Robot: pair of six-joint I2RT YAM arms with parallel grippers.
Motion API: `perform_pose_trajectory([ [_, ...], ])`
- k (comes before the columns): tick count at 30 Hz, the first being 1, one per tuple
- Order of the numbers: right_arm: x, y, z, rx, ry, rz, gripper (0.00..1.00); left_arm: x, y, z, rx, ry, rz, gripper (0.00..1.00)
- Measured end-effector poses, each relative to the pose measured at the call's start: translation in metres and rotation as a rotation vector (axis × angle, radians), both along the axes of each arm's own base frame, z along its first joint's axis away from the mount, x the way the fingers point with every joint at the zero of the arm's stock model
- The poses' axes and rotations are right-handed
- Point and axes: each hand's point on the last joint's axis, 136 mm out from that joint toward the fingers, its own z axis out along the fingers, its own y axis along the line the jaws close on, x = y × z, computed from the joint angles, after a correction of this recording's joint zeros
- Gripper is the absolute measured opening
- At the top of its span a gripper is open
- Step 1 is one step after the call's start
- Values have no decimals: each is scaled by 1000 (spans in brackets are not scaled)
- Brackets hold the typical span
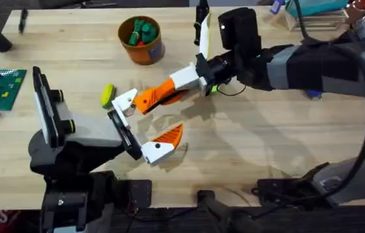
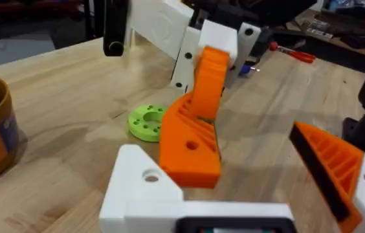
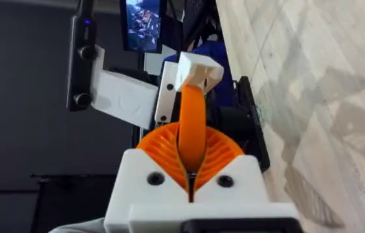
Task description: Pick up the gripper from the table and insert it into the empty holder that is missing its gripper. Then pick up a screw, insert it into the mounting hole, and use the screwdriver to tighten it. Finally, clean up the table by picking up the vegetable and placing it into the bucket.
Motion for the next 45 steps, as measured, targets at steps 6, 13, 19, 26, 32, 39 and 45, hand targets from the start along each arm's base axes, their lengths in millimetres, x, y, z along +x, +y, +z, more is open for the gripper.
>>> perform_pose_trajectory([
  [6, 1, 0, -1, -6, 15, -2, 19, 0, 0, 0, 0, 0, 0, 986],
  [13, 7, 5, -9, 4, 37, 7, 19, 0, 0, 0, 0, 1, 0, 986],
  [19, 7, 5, -10, 6, 56, 18, 19, 0, 0, 0, 0, 1, 0, 986],
  [26, 6, 6, -11, 4, 77, 28, 19, 0, 0, 0, -1, 2, 0, 986],
  [32, 7, 8, -17, 19, 101, 63, 19, 0, 0, 0, -10, 17, 1, 986],
  [39, 8, 12, -13, 17, 118, 64, 19, 1, 1, 0, -8, 14, 7, 987],
  [45, 7, 15, -14, 2, 138, 55, 19, 1, 1, 0, -7, 13, 10, 986],
])
